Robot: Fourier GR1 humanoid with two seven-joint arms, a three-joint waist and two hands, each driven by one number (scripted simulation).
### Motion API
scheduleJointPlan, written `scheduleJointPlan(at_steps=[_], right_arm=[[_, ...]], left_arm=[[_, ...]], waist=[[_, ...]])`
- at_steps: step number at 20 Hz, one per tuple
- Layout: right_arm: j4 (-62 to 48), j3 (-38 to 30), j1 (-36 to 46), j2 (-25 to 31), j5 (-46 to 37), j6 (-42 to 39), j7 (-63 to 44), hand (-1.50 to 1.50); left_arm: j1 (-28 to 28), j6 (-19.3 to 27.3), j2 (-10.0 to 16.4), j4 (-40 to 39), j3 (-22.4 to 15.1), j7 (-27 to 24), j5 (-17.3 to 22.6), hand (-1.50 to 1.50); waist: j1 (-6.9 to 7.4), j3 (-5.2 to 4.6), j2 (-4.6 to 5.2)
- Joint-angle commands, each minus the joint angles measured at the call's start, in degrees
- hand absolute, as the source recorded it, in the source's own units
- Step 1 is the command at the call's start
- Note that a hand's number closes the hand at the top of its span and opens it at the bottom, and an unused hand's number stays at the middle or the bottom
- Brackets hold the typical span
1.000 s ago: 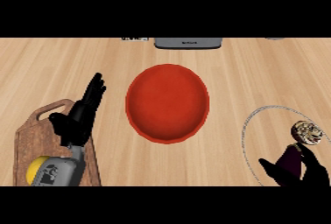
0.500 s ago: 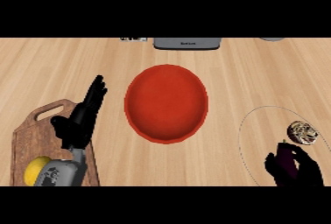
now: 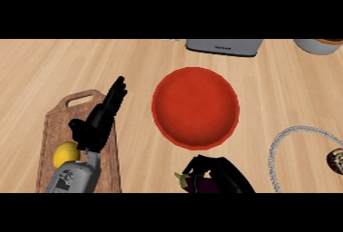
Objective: Pick the eggplant from the placemat and place it in the bowl
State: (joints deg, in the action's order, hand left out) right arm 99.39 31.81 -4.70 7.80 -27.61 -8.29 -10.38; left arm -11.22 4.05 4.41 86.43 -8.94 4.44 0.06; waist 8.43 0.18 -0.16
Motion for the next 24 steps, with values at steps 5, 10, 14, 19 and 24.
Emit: scheduleJointPlan(at_steps=[5, 10, 14, 19, 24], right_arm=[[14.3, 16.3, 1.1, 4.9, 9.6, -15.5, 23.8, 1.5], [32.1, 6.3, 0.8, 13.2, 14.8, -18.5, 25.6, 1.5], [38.9, 7.6, 2.5, 10.3, 13.2, -18.4, 16.3, 1.5], [43.4, 0.7, 9.0, 6.7, 19.3, -20.6, 0.8, 1.5], [42.3, -1.9, 20.5, -0.5, 25.6, -18.8, -15.0, 1.5]], left_arm=[[2.4, 2.8, -0.2, 0.1, 1.0, 0.0, -1.4, 0.0], [3.3, 1.5, 2.6, 2.0, 4.4, -0.4, 0.5, 0.0], [2.9, 3.1, 0.8, -1.4, 3.7, -2.6, -1.2, 0.0], [5.9, 1.8, 1.5, 5.5, 2.5, 1.5, -0.8, 0.0], [5.0, 1.6, 0.2, 0.6, 2.5, -2.9, -1.9, 0.0]], waist=[[-6.74, -0.03, -0.35], [-8.6, -0.17, -0.11], [-9.09, -0.29, 0.05], [-8.03, -0.27, 0.01], [-8.25, -0.28, 0.13]])
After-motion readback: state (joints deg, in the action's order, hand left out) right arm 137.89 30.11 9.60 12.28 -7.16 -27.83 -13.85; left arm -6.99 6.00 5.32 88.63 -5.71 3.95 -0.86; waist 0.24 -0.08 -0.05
